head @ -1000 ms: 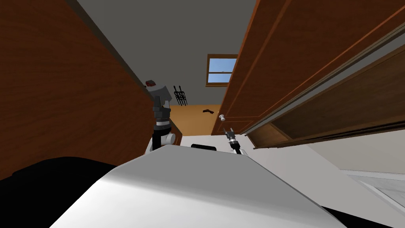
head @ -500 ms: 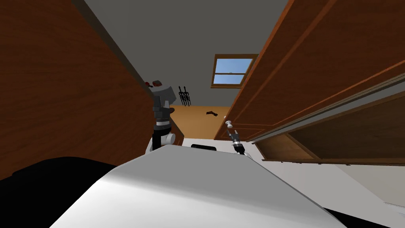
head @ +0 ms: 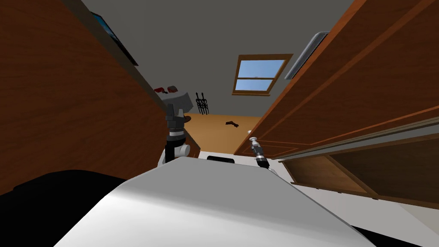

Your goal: Pull the door open

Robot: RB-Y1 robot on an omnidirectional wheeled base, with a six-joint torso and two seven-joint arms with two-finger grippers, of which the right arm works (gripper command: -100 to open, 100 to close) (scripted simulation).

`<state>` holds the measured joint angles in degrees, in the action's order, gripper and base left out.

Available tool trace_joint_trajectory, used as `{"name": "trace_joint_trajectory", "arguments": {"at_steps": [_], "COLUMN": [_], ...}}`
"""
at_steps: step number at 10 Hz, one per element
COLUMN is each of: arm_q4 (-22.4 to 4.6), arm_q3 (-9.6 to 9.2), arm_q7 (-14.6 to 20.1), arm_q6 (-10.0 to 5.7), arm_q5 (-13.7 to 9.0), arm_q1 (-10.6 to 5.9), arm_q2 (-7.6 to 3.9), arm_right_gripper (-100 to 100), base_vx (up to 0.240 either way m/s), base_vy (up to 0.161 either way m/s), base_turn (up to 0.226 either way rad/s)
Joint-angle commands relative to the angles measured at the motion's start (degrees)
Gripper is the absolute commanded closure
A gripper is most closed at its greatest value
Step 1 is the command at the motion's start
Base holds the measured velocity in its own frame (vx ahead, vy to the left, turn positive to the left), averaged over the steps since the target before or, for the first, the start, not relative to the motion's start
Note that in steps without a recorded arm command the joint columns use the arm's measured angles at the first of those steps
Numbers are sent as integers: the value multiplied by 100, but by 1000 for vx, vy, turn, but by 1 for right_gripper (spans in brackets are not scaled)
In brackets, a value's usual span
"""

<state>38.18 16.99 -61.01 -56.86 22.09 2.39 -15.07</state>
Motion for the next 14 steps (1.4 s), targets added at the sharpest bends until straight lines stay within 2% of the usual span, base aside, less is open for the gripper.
{"name": "trace_joint_trajectory", "arguments": {"at_steps": [1,5,14], "arm_q4": [5,5,-22], "arm_q3": [-21,-21,-230], "arm_q7": [1,1,1163], "arm_q6": [5,5,78], "arm_q5": [11,11,-427], "arm_q1": [10,10,-54], "arm_q2": [22,22,-13], "arm_right_gripper": [100,100,100], "base_vx": [-29,-14,-45], "base_vy": [-19,-2,-19], "base_turn": [-6,3,46]}}
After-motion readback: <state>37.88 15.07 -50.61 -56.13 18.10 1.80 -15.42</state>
